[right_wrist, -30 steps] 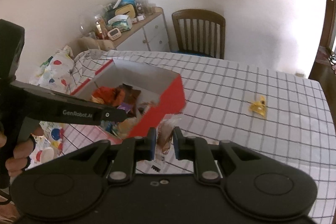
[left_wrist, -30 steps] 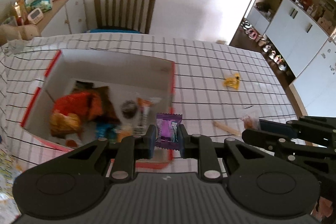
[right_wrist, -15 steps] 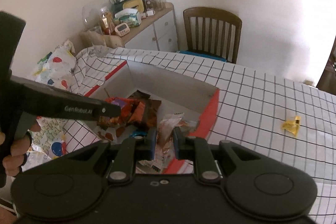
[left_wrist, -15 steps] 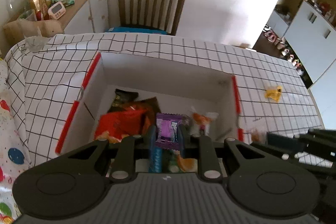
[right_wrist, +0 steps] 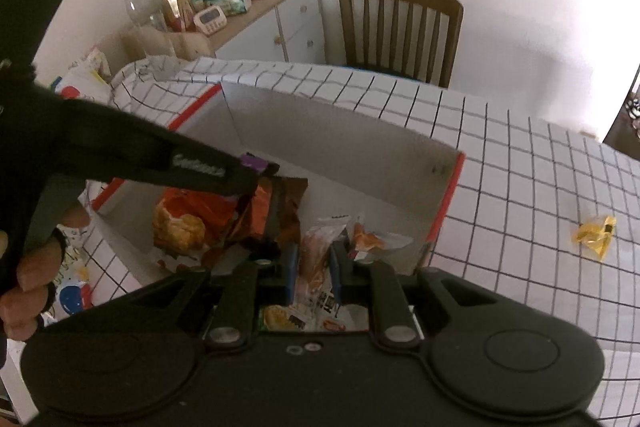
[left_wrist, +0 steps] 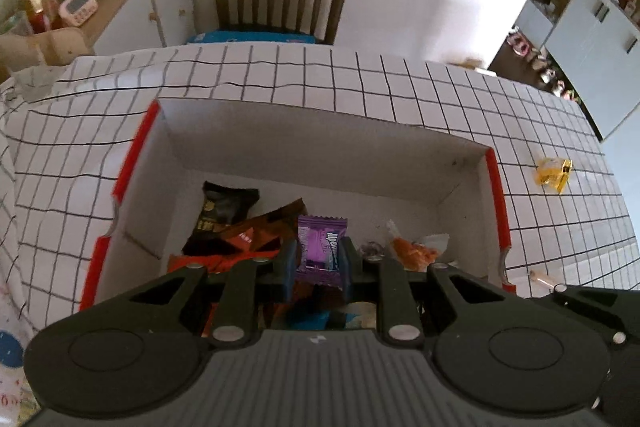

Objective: Organize snacks
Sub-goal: 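Carry purple candy and clear packet over the red box and lower them, then open both grippers to drop the candy and packet into the box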

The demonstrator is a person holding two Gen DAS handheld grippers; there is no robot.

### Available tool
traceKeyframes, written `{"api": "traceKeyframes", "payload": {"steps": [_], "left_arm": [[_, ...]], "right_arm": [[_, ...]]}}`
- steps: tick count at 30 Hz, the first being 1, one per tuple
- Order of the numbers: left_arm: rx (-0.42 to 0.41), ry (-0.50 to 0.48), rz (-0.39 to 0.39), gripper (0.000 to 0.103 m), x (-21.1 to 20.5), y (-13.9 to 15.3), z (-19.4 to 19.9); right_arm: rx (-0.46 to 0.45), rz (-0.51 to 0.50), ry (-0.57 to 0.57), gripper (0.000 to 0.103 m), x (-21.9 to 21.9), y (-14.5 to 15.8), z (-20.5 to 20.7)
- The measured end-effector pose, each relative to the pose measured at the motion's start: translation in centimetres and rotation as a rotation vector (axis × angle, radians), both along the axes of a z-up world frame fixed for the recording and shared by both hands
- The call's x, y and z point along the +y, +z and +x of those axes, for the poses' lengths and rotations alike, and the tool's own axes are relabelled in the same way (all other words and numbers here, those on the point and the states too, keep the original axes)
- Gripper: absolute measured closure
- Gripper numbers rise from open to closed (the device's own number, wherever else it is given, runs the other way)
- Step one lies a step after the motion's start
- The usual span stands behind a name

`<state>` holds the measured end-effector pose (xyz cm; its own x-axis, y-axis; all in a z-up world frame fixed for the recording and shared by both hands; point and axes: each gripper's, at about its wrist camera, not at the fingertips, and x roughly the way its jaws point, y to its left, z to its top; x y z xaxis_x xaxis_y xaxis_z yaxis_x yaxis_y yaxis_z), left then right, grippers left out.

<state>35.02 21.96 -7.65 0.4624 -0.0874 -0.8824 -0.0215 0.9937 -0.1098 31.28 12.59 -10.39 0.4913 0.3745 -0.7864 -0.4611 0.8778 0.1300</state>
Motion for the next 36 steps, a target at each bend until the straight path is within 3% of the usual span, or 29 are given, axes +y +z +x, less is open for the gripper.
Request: {"api": "traceKeyframes", "payload": {"steps": [13,25,31,33,36], "left_arm": [[0.093,-0.052,-0.001,0.082,-1.5,-4.0,2.4],[0.121,-0.030,-0.006,0.079,-1.6,-4.9,2.5],[0.100,-0.009,-0.027,0.068,-1.5,-4.1,2.0],[0.085,-0.006,-0.027,0.047,-1.5,-3.6,1.6],[0.053,-0.011,-0.020,0.043,-1.7,-2.5,0.8]], "right_arm": [[0.044,-0.063,0.016,0.087,1.9,-2.8,1.1],[0.085,-0.043,-0.011,0.079,1.1,-3.4,1.2],[0.074,-0.020,-0.030,0.071,0.4,-2.4,0.8],[0.069,-0.008,-0.026,0.068,0.2,-1.9,0.6],[0.057,0.005,-0.019,0.065,-0.1,-1.1,0.1]]}}
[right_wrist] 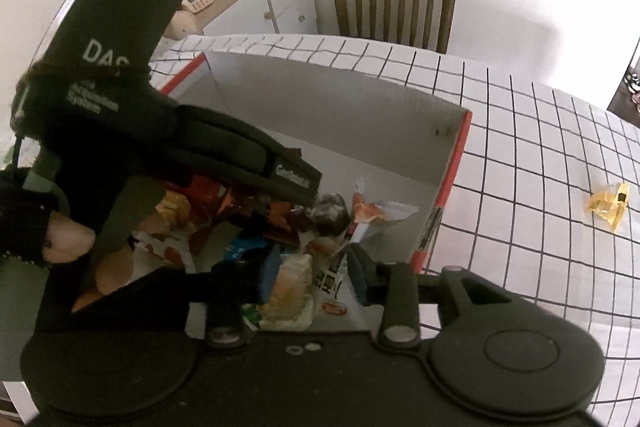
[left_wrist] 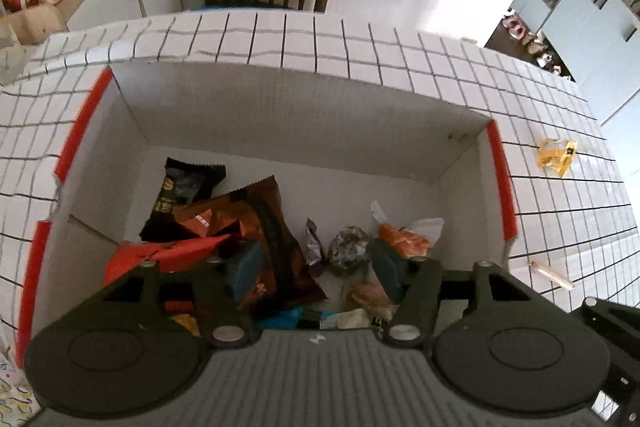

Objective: Organize snacks
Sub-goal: 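Open both grippers to drop the candy and packet into the box, then withdraw both tools toward the sausage stick and yellow packet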

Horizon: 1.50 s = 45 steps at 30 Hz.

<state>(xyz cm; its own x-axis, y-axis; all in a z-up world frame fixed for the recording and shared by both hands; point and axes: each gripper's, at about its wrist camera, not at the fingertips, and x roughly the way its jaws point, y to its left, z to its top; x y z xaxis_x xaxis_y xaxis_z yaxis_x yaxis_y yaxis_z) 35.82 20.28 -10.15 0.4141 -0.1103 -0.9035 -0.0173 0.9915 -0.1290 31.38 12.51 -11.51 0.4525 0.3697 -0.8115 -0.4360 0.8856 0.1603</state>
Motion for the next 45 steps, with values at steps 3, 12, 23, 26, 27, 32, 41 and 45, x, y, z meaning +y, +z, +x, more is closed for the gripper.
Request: {"api": "traceKeyframes", "payload": {"steps": [3,12,23,26,27,32,41,45], "left_arm": [[-0.021,-0.004,0.011,0.043,-0.1,1.1,-0.8],[-0.088,-0.005,0.044,0.043,-0.3,4.0,-3.8],[-0.151,-0.041,0.051,0.032,-2.9,7.1,-7.5],[-0.170,-0.041,0.054,0.031,-3.9,7.9,-8.3],[-0.177,-0.037,0.056,0.031,-4.2,8.1,-8.5],[-0.196,-0.034,0.044,0.030,-6.0,8.9,-9.8],[-0.231,-0.013,0.016,0.022,-10.2,9.3,-11.2],[-0.235,0.014,0.020,0.022,-12.6,8.2,-11.5]], "right_arm": [[-0.010,0.016,0.009,0.062,-0.4,0.9,-0.6],[-0.063,0.043,0.037,0.041,-2.2,3.4,-2.4],[-0.105,0.079,0.042,0.024,-6.1,5.8,-4.6],[-0.118,0.095,0.048,0.020,-7.8,6.5,-5.0],[-0.121,0.098,0.049,0.019,-8.3,6.7,-5.1],[-0.142,0.109,0.040,0.013,-11.8,7.4,-5.6],[-0.168,0.094,0.022,0.004,-18.5,7.8,-6.3],[-0.160,0.106,-0.006,0.001,-21.6,7.6,-6.0]]}}
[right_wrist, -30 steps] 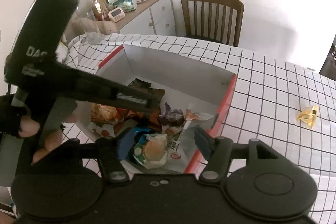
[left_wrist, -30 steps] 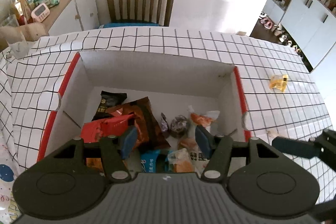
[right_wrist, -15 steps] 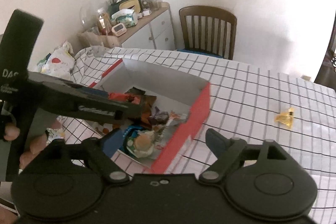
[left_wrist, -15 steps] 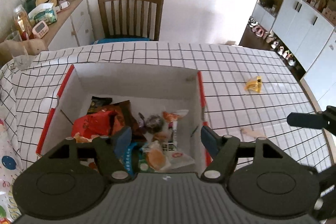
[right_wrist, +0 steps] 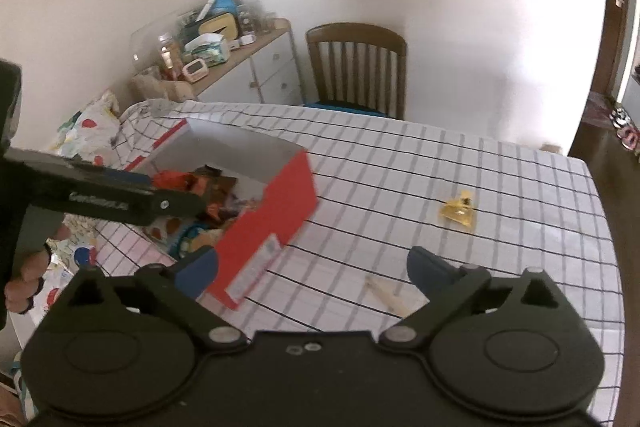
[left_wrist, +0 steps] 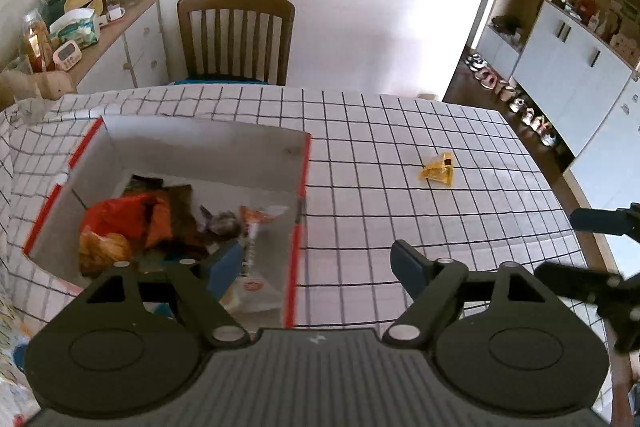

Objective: Organize snacks
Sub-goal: 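Withdraw both tools toward the sausage stick and yellow packet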

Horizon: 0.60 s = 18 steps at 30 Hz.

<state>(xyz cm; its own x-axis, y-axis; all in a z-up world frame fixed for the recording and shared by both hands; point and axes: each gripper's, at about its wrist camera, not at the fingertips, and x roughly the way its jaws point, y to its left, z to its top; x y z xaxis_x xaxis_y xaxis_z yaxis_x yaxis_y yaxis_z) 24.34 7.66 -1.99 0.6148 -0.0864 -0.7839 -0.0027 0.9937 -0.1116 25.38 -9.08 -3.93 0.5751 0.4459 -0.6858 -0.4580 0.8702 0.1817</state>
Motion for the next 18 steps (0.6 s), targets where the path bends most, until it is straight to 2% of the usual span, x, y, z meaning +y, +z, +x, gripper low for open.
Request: {"api": "traceKeyframes", "payload": {"steps": [8,18], "left_arm": [[0.067,0.017,-0.030,0.022,-5.7,-3.6,0.6],[0.156,0.123,-0.071,0.022,-10.6,-7.6,4.0]], "right_arm": [[0.045,0.016,-0.090,0.000,-5.3,-1.8,1.9],[0.068,-0.001,-0.152,0.000,-9.5,-3.8,6.3]]}}
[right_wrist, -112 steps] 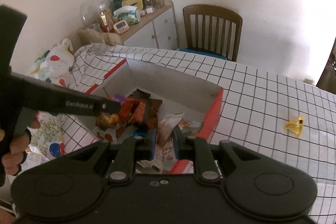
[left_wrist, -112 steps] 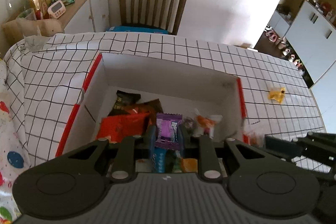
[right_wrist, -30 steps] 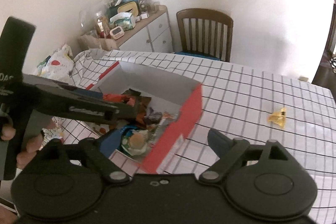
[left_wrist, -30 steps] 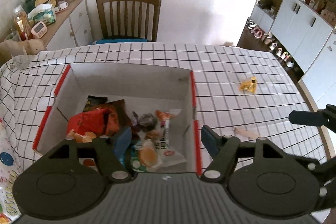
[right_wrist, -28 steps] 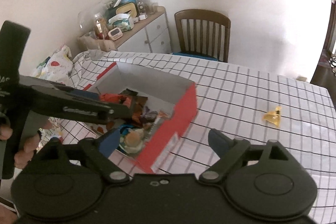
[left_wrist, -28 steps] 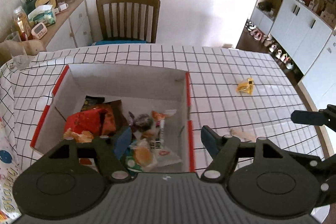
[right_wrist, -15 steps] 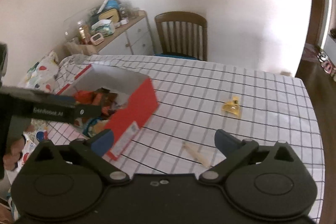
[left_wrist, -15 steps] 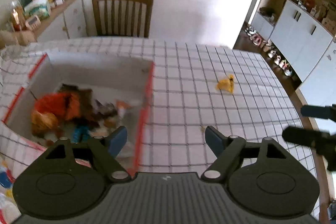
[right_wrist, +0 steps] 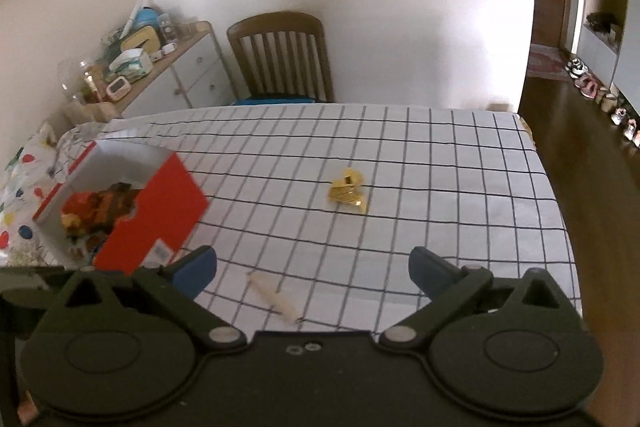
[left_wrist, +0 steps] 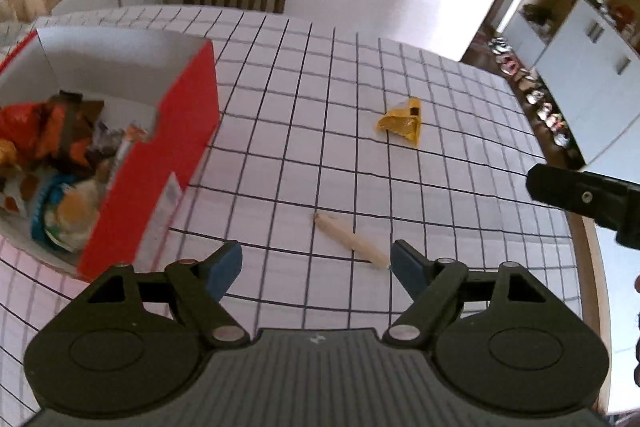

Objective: Organize snacks
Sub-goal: 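Withdraw both tools toward the sausage stick and yellow packet, then close left gripper on sausage stick while right closes on yellow packet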

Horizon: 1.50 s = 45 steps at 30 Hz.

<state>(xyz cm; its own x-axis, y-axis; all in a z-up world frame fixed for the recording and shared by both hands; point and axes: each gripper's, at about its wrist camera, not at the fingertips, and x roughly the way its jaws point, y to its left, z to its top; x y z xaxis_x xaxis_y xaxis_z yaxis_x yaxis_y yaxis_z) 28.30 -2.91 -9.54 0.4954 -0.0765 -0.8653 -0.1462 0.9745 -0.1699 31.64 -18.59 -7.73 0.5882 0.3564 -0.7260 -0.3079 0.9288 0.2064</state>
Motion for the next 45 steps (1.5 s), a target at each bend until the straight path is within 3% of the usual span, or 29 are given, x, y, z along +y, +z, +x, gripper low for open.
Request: {"api": "traceKeyframes", "payload": {"steps": [12,32,34,36,40,42,45], "left_arm": [[0.176,0.159,-0.101,0.022,-1.3,-6.0,4.1],[0.183,0.270,-0.128,0.026,-2.8,-8.2,6.4],[0.177,0.269,-0.114,0.030,-3.0,-8.2,6.5],[0.167,0.260,-0.090,0.043,-3.3,-8.1,6.6],[0.150,0.229,-0.001,0.058,-4.3,-8.0,6.3],[0.139,0.210,0.041,0.070,-4.6,-8.0,6.1],[0.123,0.183,0.046,0.079,-4.5,-8.1,5.9]], "right_arm": [[0.053,-0.044,0.017,0.003,-1.1,-3.4,6.4],[0.066,-0.187,0.146,0.025,3.6,-8.9,14.4],[0.065,-0.191,0.142,0.025,3.9,-9.2,14.8],[0.067,-0.187,0.142,0.027,4.1,-9.4,15.2],[0.060,-0.198,0.154,0.031,5.0,-9.8,15.7],[0.059,-0.202,0.154,0.033,5.5,-10.1,16.0],[0.066,-0.200,0.159,0.042,6.0,-10.5,16.2]]}}
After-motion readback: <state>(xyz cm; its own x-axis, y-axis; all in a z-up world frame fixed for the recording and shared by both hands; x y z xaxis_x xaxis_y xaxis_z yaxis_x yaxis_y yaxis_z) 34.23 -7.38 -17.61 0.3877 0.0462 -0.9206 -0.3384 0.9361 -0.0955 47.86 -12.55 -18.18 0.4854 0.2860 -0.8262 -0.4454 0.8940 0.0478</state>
